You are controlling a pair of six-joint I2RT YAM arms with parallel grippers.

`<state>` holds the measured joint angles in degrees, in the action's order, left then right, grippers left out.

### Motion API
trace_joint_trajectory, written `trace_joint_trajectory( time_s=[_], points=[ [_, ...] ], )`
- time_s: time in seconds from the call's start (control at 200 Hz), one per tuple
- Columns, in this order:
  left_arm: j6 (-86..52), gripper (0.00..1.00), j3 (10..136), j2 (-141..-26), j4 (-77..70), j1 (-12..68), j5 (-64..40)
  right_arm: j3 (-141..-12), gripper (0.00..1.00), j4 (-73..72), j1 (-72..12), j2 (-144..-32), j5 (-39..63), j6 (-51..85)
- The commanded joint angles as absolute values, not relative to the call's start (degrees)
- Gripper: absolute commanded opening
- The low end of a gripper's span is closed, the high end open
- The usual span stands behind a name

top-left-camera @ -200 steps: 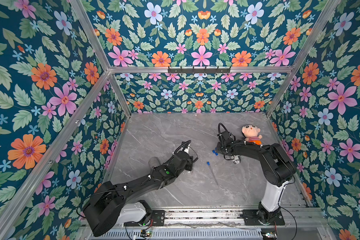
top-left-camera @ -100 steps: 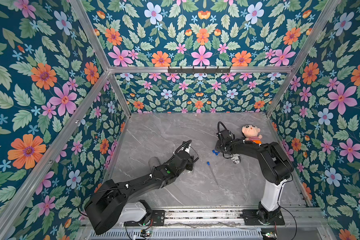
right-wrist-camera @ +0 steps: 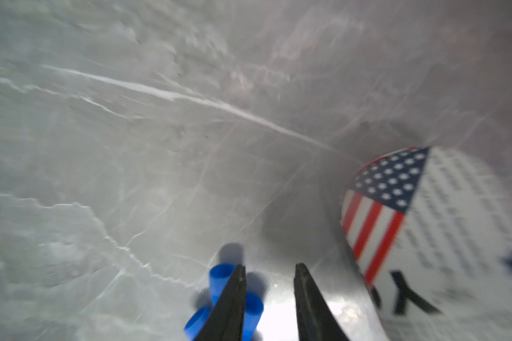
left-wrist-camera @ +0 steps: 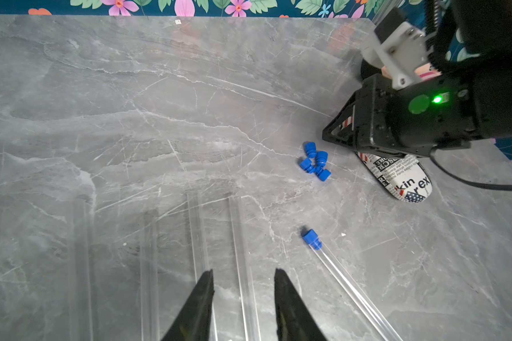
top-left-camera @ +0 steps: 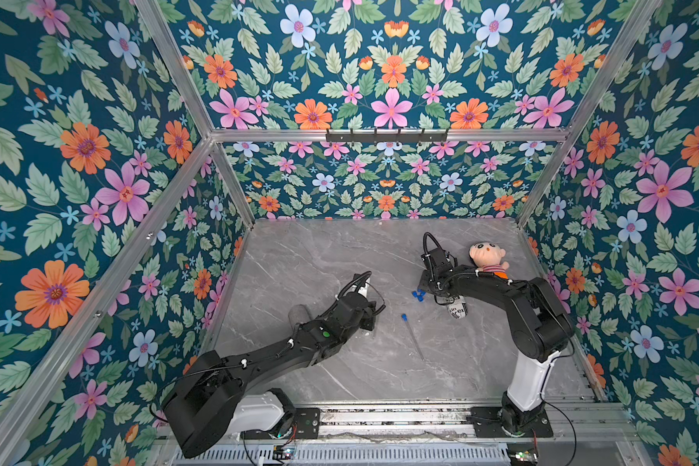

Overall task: Remove stoppers from test tubes
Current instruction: Place the stopper at the center of the board.

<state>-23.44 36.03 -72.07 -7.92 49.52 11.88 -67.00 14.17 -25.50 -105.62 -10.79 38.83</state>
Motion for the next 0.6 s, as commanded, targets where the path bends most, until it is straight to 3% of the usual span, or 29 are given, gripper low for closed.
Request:
trace_joint_trajectory(
  time_s=[0.0,0.325,0.595],
  points=[
    [-23.24,0.37,36.56,-71.72,-6.53,49.39,12.95,-67.17,0.32,15.27,-25.62,-101.7,-13.05,37.44],
    [-26.98,0.36,39.32,-72.22,-2.57,49.99,13.58,-58.29,0.33,17.09,-27.71,-78.99,-13.91,35.19],
    [-32.2,0.36,46.42,-79.5,3.92,55.32,17.76,-46.56,0.34,20.8,-29.09,-61.39,-12.35,38.01]
  ],
)
